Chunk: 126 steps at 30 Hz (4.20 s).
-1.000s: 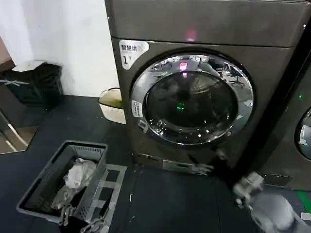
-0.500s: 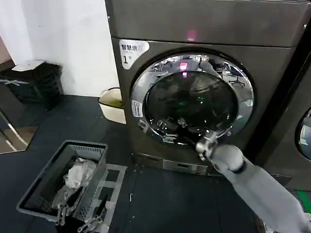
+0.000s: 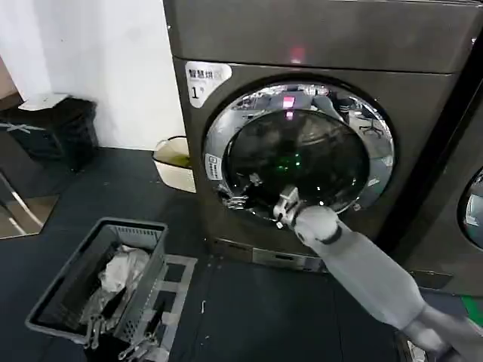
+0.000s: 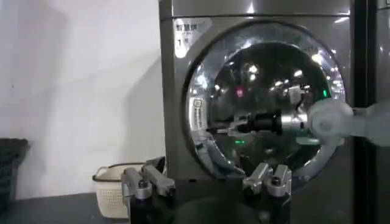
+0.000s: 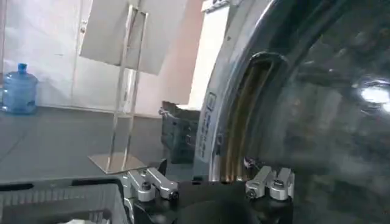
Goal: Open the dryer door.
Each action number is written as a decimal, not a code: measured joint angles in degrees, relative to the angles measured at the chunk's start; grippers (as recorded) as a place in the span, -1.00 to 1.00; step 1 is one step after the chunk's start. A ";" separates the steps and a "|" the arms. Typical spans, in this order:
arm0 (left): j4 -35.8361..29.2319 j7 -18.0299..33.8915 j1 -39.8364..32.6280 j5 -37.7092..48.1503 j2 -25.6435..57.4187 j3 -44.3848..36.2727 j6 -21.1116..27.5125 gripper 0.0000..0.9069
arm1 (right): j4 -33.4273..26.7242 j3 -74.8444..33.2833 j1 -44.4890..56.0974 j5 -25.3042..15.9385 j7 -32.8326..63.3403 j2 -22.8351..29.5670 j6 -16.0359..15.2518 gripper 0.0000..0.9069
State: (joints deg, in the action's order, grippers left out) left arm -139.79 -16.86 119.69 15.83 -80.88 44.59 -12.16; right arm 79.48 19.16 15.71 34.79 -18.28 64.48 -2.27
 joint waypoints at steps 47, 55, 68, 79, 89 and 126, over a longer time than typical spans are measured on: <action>25.05 -12.95 -36.10 34.15 36.33 1.41 15.87 1.00 | 25.02 -19.75 26.07 10.95 -46.05 -22.14 1.23 1.00; 30.73 -16.09 -46.81 37.26 41.11 -10.28 13.78 1.00 | 28.89 -34.83 41.49 8.15 -53.62 -24.81 7.68 1.00; 37.12 -21.92 -72.19 41.19 40.35 -41.44 13.63 1.00 | 21.63 -75.75 69.44 8.68 -61.77 -17.41 16.83 1.00; 39.46 -24.36 -88.25 43.13 35.27 -62.33 10.94 1.00 | 14.06 -103.66 75.74 5.96 -40.67 -10.49 10.93 1.00; 40.77 -23.30 -99.74 46.88 29.47 -75.85 9.68 1.00 | 12.55 -119.79 79.34 0.96 -1.15 -11.19 0.64 1.00; 63.93 -8.64 -112.31 41.27 -4.18 -85.09 7.06 1.00 | 5.61 -144.91 87.29 -0.51 19.40 -13.73 -6.44 1.00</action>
State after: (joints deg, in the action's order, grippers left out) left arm -75.86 -25.50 7.38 57.10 -85.06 -40.50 -5.10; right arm 85.09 -125.75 103.00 34.27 1.12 50.75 -8.71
